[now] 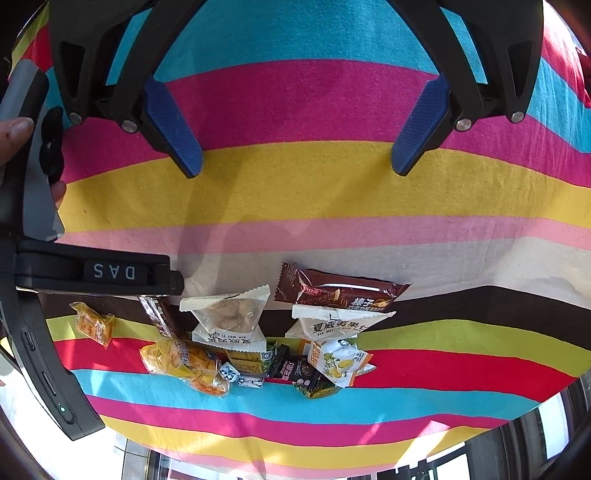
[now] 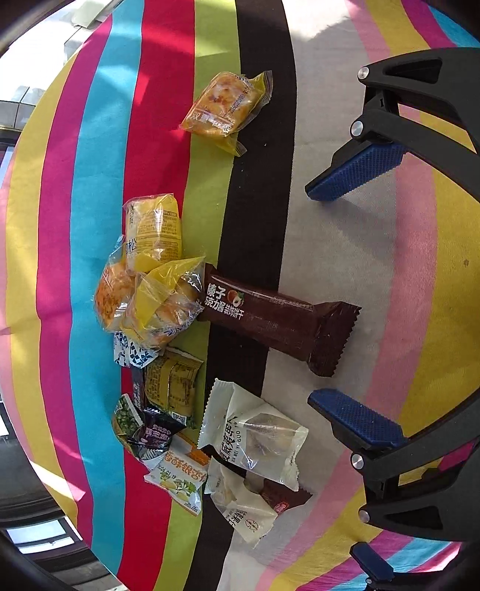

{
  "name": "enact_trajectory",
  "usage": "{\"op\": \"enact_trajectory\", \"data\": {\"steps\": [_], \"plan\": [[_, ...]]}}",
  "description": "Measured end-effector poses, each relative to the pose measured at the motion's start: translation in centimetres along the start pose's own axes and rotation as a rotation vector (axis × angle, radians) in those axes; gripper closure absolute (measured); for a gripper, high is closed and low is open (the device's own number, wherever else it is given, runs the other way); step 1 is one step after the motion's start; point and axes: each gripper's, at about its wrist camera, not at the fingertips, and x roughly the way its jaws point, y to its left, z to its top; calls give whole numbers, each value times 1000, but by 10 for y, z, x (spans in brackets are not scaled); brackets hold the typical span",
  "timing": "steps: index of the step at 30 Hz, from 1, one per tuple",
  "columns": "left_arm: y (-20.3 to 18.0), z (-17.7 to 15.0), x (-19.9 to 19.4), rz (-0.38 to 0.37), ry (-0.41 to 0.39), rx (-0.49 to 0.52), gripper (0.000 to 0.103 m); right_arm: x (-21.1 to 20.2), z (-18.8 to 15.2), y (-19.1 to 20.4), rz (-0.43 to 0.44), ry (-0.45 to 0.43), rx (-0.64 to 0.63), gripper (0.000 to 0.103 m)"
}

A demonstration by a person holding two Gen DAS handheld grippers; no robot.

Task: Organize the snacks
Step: 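Grasp the brown chocolate bar with the right tool while the left tool approaches the white pastry packet, then grasp the white pastry packet with the left tool and lift it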

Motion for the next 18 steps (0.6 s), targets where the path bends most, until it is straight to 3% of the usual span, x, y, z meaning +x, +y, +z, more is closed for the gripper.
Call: {"op": "enact_trajectory", "data": {"steps": [4, 6, 8, 9, 12, 18], "plan": [[2, 1, 0, -3, 6, 5, 1, 9, 14, 5, 11, -13, -12, 6], [3, 1, 0, -2, 5, 2, 1, 4, 13, 6, 25, -44, -33, 24], [5, 0, 0, -1, -1, -1, 1, -6, 4, 9, 48, -78, -68, 64], [5, 1, 0, -2, -3, -2, 1, -11, -1, 9, 58, -85, -79, 73], [6, 1, -1, -8, -7, -16, 1, -25, -22, -1, 96, -91, -87, 77], [-6, 23, 3, -115, -17, -49, 1, -51, -64, -30, 161, -109, -45, 77]]}}
